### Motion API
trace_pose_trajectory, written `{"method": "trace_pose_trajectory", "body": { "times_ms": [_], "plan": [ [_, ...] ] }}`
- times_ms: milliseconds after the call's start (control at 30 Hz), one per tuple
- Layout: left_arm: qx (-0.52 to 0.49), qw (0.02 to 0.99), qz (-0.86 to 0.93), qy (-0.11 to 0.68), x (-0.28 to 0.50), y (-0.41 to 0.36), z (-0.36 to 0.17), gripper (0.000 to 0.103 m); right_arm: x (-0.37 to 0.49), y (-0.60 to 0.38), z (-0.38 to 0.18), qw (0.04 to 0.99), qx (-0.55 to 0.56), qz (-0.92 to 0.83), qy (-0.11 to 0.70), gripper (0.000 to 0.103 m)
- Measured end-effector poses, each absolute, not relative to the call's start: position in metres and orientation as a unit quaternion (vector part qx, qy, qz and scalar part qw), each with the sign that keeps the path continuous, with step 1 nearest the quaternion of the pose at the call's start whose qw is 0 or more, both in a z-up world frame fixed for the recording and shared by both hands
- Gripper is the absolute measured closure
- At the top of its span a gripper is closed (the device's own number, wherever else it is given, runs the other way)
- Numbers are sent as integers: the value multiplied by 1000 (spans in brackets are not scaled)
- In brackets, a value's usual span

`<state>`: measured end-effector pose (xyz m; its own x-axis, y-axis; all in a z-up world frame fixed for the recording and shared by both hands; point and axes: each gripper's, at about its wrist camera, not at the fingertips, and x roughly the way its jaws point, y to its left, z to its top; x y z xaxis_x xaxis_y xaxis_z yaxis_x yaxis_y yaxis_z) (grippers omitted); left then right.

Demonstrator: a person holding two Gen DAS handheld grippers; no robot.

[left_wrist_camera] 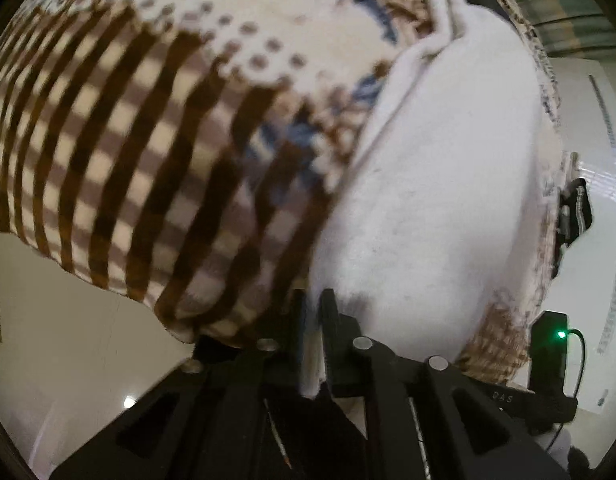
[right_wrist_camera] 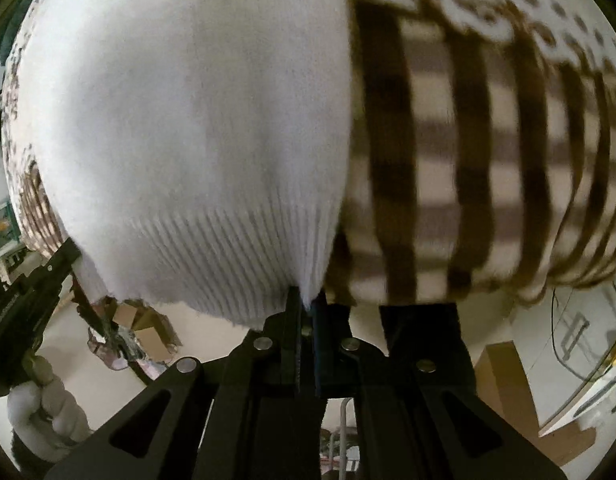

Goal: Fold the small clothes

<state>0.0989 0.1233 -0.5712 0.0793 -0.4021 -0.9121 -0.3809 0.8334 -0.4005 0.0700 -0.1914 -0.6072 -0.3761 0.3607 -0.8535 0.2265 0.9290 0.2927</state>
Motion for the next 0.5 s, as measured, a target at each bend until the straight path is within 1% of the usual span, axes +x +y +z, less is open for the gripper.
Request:
{"method": "trace_pose_trajectory", "body": {
  "times_ms": [33,67,100,133,167,233,300,400,500],
  "plan": [
    [-290,679,-8,674,103,125,-564,79,74,-195,-604,522,184,73,830,88],
    [-297,687,-14,663,111,127,-554,64,78,-199,-599,519,191,80,829,73],
    [-304,697,-20,649,123,129,-543,57,86,-208,-592,520,202,89,825,57],
    [-310,708,-24,634,137,131,-536,49,95,-218,-582,524,215,97,819,51],
    [-319,716,-33,620,153,132,-531,48,102,-224,-574,529,222,103,813,46],
    [-328,724,-46,605,188,129,-530,48,127,-238,-555,549,231,108,796,45],
    [-327,743,-62,581,243,123,-529,48,164,-249,-537,580,234,106,773,40],
    [-318,760,-78,562,311,118,-534,48,227,-258,-519,629,222,95,739,37],
    [-317,761,-91,558,386,109,-552,48,289,-264,-511,670,228,82,702,37]
  ]
}}
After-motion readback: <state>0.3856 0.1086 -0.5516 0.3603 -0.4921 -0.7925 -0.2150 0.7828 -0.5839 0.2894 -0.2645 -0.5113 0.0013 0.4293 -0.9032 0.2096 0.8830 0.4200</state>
